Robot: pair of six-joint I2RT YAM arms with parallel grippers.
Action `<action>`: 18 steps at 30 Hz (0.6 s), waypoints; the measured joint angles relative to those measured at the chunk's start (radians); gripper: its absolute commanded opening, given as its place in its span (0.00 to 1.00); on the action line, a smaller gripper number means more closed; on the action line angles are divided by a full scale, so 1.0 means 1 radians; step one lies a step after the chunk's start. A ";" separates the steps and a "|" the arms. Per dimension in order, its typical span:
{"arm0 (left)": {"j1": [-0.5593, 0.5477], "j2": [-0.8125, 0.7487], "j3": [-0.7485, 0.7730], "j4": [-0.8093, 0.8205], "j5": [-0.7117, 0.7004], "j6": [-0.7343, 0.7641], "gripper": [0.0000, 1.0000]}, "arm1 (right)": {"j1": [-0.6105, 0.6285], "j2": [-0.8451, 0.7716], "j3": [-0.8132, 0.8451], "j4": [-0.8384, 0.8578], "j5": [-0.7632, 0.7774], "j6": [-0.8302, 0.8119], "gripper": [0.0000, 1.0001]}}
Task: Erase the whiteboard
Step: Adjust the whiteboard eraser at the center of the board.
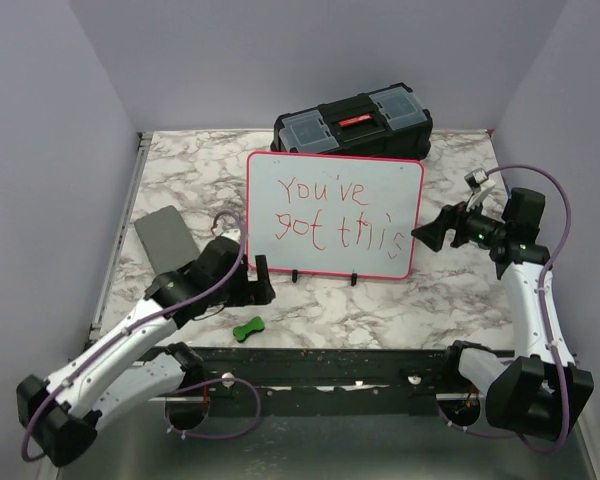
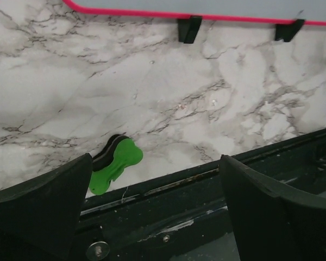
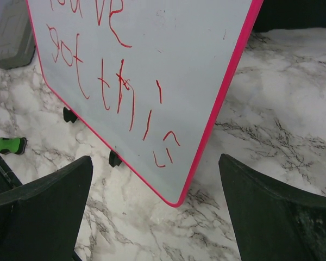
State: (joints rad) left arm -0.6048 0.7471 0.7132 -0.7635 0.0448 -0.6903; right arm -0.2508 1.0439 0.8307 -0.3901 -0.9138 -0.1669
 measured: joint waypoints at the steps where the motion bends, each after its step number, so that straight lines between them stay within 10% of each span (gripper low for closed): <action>1: -0.057 0.051 0.015 -0.013 -0.051 -0.024 0.97 | 0.000 0.000 -0.003 0.002 0.000 0.002 0.99; 18: -0.402 0.491 0.143 -0.251 -0.280 -0.162 0.79 | 0.000 -0.007 -0.015 0.003 0.000 0.009 1.00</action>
State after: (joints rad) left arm -1.0069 1.2385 0.8562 -1.0142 -0.2352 -0.8524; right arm -0.2508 1.0370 0.8158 -0.3866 -0.9142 -0.1577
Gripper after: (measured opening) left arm 0.797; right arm 0.995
